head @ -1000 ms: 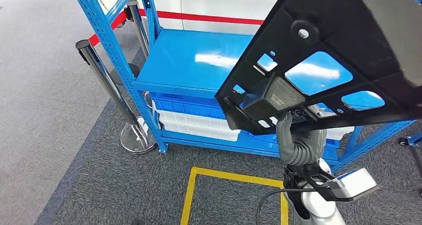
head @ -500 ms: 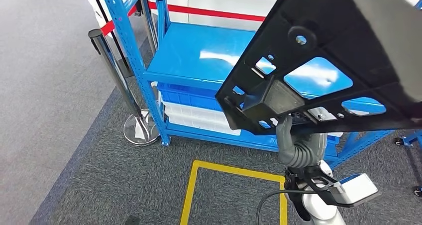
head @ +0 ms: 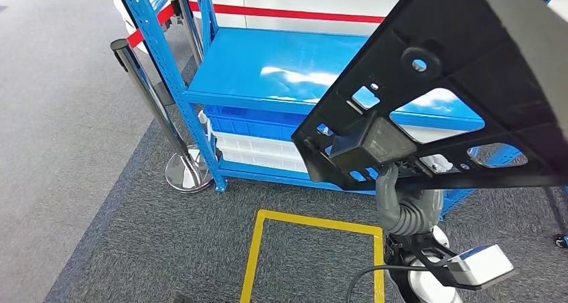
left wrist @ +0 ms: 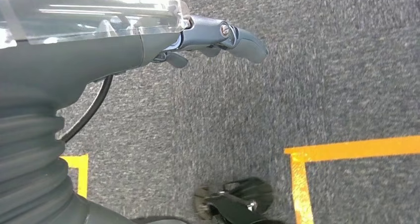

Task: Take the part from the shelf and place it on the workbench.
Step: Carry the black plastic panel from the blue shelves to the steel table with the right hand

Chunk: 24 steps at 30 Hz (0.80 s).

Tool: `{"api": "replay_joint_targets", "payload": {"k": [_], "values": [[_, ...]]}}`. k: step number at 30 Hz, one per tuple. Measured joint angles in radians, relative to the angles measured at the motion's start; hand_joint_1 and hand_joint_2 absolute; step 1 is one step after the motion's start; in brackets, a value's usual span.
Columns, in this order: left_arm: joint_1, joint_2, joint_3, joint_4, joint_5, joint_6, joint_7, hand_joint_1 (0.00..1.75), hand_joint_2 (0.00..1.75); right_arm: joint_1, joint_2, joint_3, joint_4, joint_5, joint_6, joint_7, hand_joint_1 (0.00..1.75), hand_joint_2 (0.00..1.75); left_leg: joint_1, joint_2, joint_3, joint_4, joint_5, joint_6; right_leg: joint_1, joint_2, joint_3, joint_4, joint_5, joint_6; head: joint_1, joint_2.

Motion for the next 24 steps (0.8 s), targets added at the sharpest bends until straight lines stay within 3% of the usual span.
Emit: {"api": "replay_joint_targets", "payload": {"k": [2,3,4,6,7,8,11,13,16,17,18,19,21,23,24], "values": [[0.0,0.0,0.0,0.0,0.0,0.0,0.0,0.0,1.75,0.006,0.0,0.0,-0.001,0.001,0.0,0.0,1.75,1.75,0.001,0.0,-0.024,0.096,-0.046,-0.003,0.003,0.0,-0.017,0.002,0.011,0.0,-0.001,0.0],[0.001,0.0,0.0,0.0,0.001,0.0,0.0,0.0,1.75,0.008,0.0,0.0,-0.001,0.001,0.0,0.0,1.75,1.75,0.001,0.0,-0.011,0.092,-0.041,-0.001,0.004,0.0,-0.025,0.004,0.016,0.0,-0.001,0.0],[0.001,0.0,0.0,0.0,0.002,0.0,0.0,0.0,1.75,0.009,0.0,0.0,-0.001,0.001,0.0,0.0,1.75,1.75,0.001,0.0,0.024,0.047,-0.021,0.002,0.005,0.001,-0.031,0.005,0.021,0.001,-0.001,0.0],[-0.001,0.002,0.003,0.0,0.006,-0.001,0.0,0.0,1.75,0.009,0.0,0.0,-0.003,0.002,0.001,-0.001,1.75,1.75,-0.003,0.0,0.119,-0.101,0.024,0.016,0.008,0.001,-0.039,0.007,0.03,0.006,-0.001,0.0],[-0.002,0.003,0.005,0.0,0.008,-0.002,-0.001,0.0,1.75,0.009,0.0,0.0,-0.004,0.003,0.001,-0.001,1.75,1.75,-0.005,0.0,0.151,-0.157,0.037,0.022,0.009,0.001,-0.042,0.007,0.034,0.011,0.0,0.0],[-0.003,0.004,0.008,0.0,0.01,-0.003,-0.001,0.0,1.75,0.009,0.0,0.0,-0.005,0.004,0.002,-0.001,1.75,1.75,-0.008,0.0,0.167,-0.189,0.043,0.027,0.009,0.0,-0.043,0.008,0.038,0.016,0.0,0.0],[-0.002,0.005,0.017,0.0,0.014,-0.006,-0.002,0.0,1.75,0.008,0.0,0.0,-0.005,0.006,0.004,-0.001,1.75,1.75,-0.011,0.001,0.163,-0.204,0.06,0.039,0.005,-0.001,-0.046,0.006,0.047,0.036,0.0,0.0],[-0.001,0.006,0.019,0.0,0.014,-0.007,-0.003,0.0,1.75,0.007,0.0,0.0,-0.006,0.008,0.004,-0.001,1.75,1.75,-0.005,0.004,0.157,-0.216,0.081,0.053,0.004,0.001,-0.062,0.041,0.01,0.046,0.003,0.0],[-0.003,0.006,0.02,0.0,0.014,-0.007,-0.004,0.0,1.75,0.005,-0.002,0.0,-0.007,0.01,0.003,-0.001,1.75,1.75,-0.004,0.006,0.131,-0.218,0.103,0.06,-0.001,0.002,-0.125,0.213,-0.106,0.058,0.008,0.0],[-0.002,0.006,0.02,0.0,0.014,-0.007,-0.005,0.0,1.75,0.005,-0.003,-0.001,-0.007,0.01,0.003,0.0,1.75,1.75,-0.004,0.006,0.121,-0.216,0.108,0.058,-0.002,0.002,-0.135,0.256,-0.123,0.061,0.008,0.0],[-0.002,0.005,0.021,0.0,0.014,-0.007,-0.006,0.0,1.75,0.005,-0.005,-0.001,-0.007,0.01,0.003,0.0,1.75,1.75,-0.003,0.006,0.112,-0.213,0.113,0.056,-0.004,0.001,-0.128,0.264,-0.123,0.064,0.009,0.0],[-0.001,0.005,0.022,0.0,0.014,-0.008,-0.007,0.0,1.75,0.004,-0.006,-0.002,-0.007,0.009,0.003,0.0,1.75,1.75,-0.002,0.006,0.104,-0.209,0.116,0.054,-0.006,0.001,-0.102,0.234,-0.105,0.066,0.009,0.0],[-0.001,0.005,0.024,0.0,0.015,-0.009,-0.008,0.0,1.75,0.0,-0.007,-0.002,-0.007,0.009,0.003,0.0,1.75,1.75,-0.001,0.006,0.092,-0.197,0.119,0.048,-0.009,0.001,-0.015,0.101,-0.06,0.065,0.009,0.0],[-0.002,0.005,0.025,0.0,0.015,-0.009,-0.009,0.0,1.75,-0.005,-0.007,-0.002,-0.009,0.008,0.004,0.002,1.75,1.75,-0.004,0.005,0.082,-0.185,0.121,0.039,-0.007,0.003,0.034,0.014,-0.04,0.056,0.008,0.0],[-0.002,0.005,0.026,0.0,0.016,-0.009,-0.009,0.0,1.75,-0.007,-0.007,-0.003,-0.009,0.008,0.004,0.004,1.75,1.75,-0.005,0.004,0.079,-0.182,0.124,0.032,-0.004,0.004,0.035,0.005,-0.041,0.049,0.008,0.0]]}}
